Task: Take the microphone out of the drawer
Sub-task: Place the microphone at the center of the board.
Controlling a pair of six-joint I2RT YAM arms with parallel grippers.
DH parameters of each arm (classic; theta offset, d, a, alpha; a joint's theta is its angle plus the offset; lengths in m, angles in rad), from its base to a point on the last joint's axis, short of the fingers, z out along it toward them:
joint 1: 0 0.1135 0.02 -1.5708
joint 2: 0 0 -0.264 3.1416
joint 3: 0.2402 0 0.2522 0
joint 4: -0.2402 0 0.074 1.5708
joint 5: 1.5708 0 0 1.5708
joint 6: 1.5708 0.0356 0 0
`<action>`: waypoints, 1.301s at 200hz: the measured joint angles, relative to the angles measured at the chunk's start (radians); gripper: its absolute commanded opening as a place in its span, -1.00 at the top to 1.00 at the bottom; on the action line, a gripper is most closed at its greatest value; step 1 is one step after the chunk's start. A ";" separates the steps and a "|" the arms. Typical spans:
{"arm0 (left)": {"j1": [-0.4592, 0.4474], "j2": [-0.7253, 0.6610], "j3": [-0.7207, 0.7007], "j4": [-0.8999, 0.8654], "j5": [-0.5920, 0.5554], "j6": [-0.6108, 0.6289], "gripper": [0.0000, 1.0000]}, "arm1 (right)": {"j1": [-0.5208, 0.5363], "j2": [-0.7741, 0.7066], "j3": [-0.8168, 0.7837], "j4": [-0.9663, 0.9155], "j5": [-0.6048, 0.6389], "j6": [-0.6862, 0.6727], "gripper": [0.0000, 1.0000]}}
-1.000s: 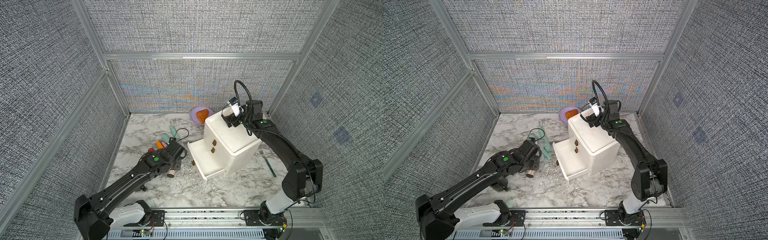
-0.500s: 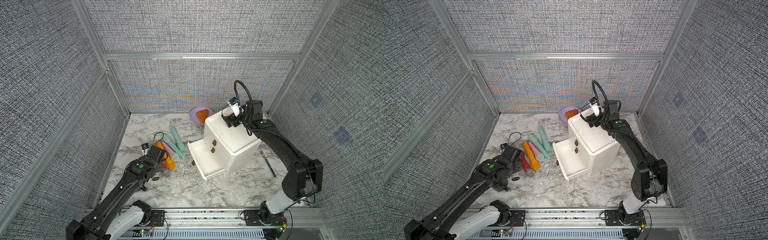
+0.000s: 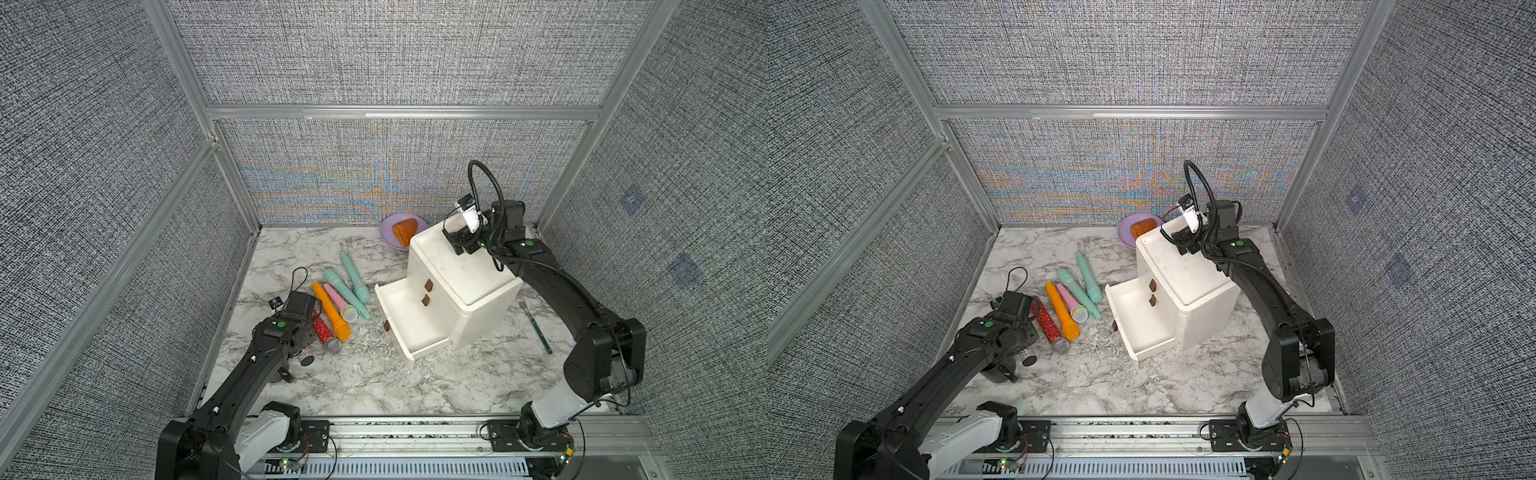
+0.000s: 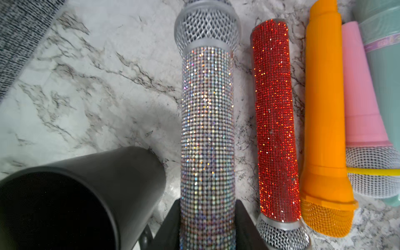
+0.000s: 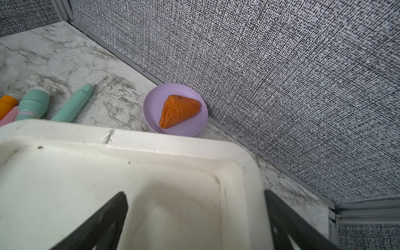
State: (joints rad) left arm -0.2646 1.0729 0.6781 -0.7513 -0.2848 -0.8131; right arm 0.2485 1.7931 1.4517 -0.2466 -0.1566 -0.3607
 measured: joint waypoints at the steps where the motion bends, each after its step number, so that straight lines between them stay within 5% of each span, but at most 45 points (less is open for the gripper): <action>1: 0.000 0.002 -0.002 0.004 0.001 0.000 1.00 | 0.000 0.000 0.000 0.000 0.000 0.000 -0.95; 129: 0.020 0.161 -0.090 0.267 0.062 -0.020 1.00 | 0.000 0.004 0.000 -0.005 0.002 0.000 -0.95; 179: 0.020 0.174 -0.103 0.298 0.084 -0.037 0.53 | 0.000 0.005 0.001 -0.007 0.002 0.000 -0.95; 260: 0.020 0.160 -0.094 0.280 0.103 -0.056 0.26 | 0.000 0.006 0.002 -0.008 0.002 0.000 -0.95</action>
State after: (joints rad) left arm -0.2443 1.2331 0.5842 -0.4717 -0.1818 -0.8692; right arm 0.2485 1.7988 1.4536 -0.2543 -0.1543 -0.3611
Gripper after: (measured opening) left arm 0.355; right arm 0.978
